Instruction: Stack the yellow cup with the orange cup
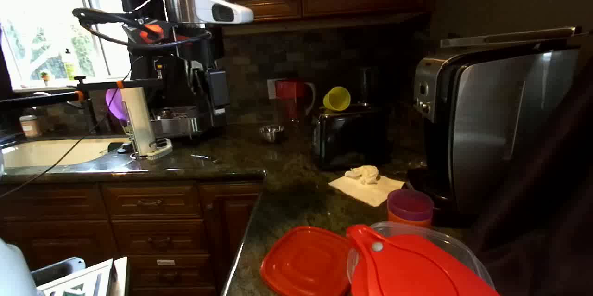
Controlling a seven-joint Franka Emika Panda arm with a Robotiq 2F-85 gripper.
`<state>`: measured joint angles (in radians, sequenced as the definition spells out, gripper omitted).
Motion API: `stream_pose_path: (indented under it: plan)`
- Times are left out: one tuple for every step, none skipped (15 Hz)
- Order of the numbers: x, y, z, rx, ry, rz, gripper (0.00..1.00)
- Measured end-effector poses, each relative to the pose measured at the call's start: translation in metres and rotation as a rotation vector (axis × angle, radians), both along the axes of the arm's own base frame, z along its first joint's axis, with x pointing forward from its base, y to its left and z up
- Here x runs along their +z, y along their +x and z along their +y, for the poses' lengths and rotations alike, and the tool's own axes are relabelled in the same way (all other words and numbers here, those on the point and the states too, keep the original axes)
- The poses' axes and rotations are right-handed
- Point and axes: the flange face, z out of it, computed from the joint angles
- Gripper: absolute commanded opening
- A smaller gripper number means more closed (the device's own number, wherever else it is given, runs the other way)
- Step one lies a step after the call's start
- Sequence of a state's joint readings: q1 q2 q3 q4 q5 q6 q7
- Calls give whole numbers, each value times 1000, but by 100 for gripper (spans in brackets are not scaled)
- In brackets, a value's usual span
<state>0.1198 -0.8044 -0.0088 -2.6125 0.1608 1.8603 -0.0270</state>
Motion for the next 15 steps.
stream_pose_path:
  plan:
    - [0,0,0,0,0,0,100]
    - [0,0,0,0,0,0,100]
    - [0,0,0,0,0,0,100]
    - [0,0,0,0,0,0,100]
    - [0,0,0,0,0,0,100]
    - [0,0,0,0,0,0,100]
    - [0,0,0,0,0,0,100]
    - [0,0,0,0,0,0,100]
    - [0,0,0,0,0,0,100]
    - [0,0,0,0,0,0,100]
    - [0,0,0,-1,0,0,100]
    - [1,0,0,-2,0,-2,100]
    - [3,3,1,-4,6,-19,100]
    - [7,8,4,-4,17,-51,100]
    - [12,16,8,-4,31,-87,100]
